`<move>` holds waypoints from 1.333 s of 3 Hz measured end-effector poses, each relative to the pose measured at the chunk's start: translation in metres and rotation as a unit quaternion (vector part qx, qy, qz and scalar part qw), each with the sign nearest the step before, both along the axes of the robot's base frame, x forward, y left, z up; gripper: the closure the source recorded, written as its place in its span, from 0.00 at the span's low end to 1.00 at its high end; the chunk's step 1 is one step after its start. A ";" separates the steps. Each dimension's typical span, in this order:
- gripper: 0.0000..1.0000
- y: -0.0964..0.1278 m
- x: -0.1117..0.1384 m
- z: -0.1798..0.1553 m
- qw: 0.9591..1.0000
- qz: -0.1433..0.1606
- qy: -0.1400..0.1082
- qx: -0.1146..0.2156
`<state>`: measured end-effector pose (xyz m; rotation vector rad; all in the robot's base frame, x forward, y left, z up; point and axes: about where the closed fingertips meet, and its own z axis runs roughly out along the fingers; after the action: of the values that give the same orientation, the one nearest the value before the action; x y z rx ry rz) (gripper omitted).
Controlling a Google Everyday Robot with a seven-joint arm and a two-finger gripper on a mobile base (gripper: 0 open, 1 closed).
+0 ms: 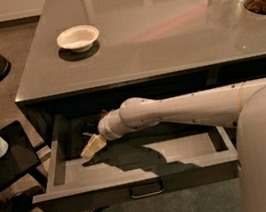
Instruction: Pick rxbar blueberry from top drawer and place on counter
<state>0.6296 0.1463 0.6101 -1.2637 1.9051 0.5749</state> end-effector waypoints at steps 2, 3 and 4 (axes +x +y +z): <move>0.27 0.002 0.014 -0.014 1.000 -0.011 0.012 -0.014; 0.45 -0.002 0.017 -0.017 1.000 -0.017 0.016 -0.018; 0.69 -0.002 0.017 -0.014 1.000 -0.017 0.016 -0.018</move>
Offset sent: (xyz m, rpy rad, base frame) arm 0.0245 -0.0019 -0.0219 -0.0463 0.0376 -0.0430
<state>0.6468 0.1442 0.5961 -1.2503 1.9673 0.5475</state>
